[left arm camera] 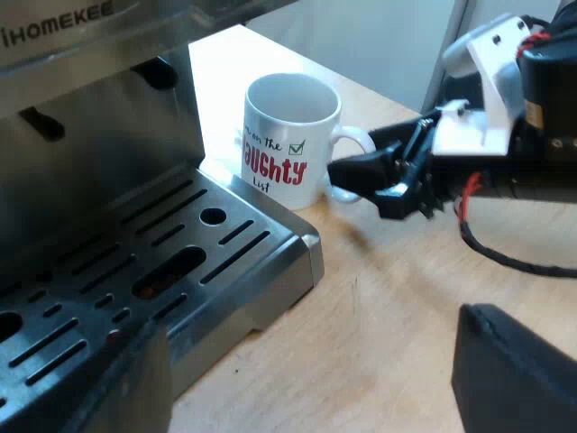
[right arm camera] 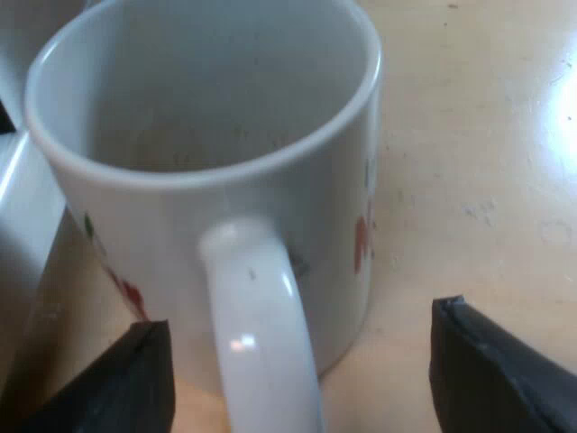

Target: Place mug into machine

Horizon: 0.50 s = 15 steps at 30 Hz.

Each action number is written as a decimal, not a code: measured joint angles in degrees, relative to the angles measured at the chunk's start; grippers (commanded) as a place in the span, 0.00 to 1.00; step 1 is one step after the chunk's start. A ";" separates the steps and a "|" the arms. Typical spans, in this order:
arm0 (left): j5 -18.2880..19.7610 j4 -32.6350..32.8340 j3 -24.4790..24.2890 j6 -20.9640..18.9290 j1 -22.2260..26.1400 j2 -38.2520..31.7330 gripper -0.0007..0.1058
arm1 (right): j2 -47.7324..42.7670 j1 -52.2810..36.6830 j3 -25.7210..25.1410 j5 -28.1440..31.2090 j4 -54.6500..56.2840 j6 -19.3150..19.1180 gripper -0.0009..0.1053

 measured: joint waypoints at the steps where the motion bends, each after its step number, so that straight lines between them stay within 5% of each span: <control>1: 0.00 0.30 0.00 0.00 0.00 0.00 0.63 | 0.76 0.00 -0.74 -0.28 -0.10 0.31 0.59; 7: 0.00 1.12 0.00 0.00 0.00 0.00 0.63 | 1.98 0.00 -2.59 -1.10 0.53 1.11 0.54; 11: 0.00 1.12 0.00 0.00 0.00 0.00 0.63 | 1.98 0.00 -2.59 -1.68 0.53 1.28 0.27; 14: 0.00 1.12 0.00 0.00 0.00 0.00 0.63 | 1.98 0.00 -2.59 -1.87 0.57 1.28 0.19; 15: 0.00 1.12 0.00 0.00 0.00 0.00 0.63 | 1.98 0.00 -2.59 -1.83 0.57 1.28 0.01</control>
